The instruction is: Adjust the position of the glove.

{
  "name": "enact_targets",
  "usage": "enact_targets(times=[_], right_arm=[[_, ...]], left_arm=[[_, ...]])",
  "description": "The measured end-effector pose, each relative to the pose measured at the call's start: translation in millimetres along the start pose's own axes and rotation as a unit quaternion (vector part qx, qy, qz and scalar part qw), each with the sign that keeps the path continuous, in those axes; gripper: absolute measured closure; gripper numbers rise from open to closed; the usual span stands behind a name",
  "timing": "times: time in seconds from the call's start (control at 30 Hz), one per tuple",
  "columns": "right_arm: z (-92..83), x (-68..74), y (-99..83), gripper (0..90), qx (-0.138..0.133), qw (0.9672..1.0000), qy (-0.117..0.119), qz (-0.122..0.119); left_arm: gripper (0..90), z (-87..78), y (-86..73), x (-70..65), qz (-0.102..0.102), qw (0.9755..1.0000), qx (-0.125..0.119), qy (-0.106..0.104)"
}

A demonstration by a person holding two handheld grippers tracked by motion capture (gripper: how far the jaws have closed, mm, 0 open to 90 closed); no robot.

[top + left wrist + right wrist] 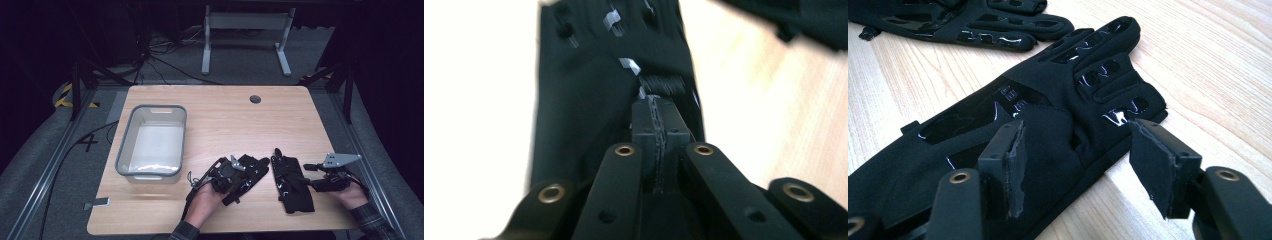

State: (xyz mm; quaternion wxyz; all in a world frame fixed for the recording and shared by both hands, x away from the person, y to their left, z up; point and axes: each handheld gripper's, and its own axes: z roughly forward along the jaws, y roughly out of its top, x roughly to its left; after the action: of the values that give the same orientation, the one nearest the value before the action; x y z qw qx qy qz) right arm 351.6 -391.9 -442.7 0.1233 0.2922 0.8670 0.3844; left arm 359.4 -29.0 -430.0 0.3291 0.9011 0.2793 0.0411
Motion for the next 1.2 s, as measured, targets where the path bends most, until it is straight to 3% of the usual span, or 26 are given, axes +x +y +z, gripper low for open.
enact_targets(times=[0.27,0.47,0.57,0.7,0.97,1.2], right_arm=[[1.1,0.4,0.8,40.3,0.0,1.0,0.001,-0.003],[0.5,-0.2,0.7,40.3,0.0,1.0,0.0,-0.002],[0.4,0.2,1.0,40.3,0.0,1.0,0.0,-0.005],[0.8,0.8,1.4,40.3,-0.001,1.0,0.001,-0.007],[1.6,1.1,1.6,40.3,0.002,1.0,0.002,-0.008],[1.7,0.5,0.9,41.3,0.004,0.9999,0.005,-0.009]], left_arm=[[89.6,18.1,37.6,24.1,0.007,0.9997,-0.016,0.018],[89.7,44.3,54.5,34.6,0.01,0.9997,-0.004,0.02],[89.7,54.4,56.0,37.1,0.012,0.9996,0.008,0.023],[89.7,56.5,56.5,39.8,0.007,0.9995,0.006,0.03],[89.8,47.8,47.5,57.0,-0.022,0.9979,0.001,0.061],[89.8,36.7,36.6,71.6,-0.042,0.9946,0.002,0.095]])
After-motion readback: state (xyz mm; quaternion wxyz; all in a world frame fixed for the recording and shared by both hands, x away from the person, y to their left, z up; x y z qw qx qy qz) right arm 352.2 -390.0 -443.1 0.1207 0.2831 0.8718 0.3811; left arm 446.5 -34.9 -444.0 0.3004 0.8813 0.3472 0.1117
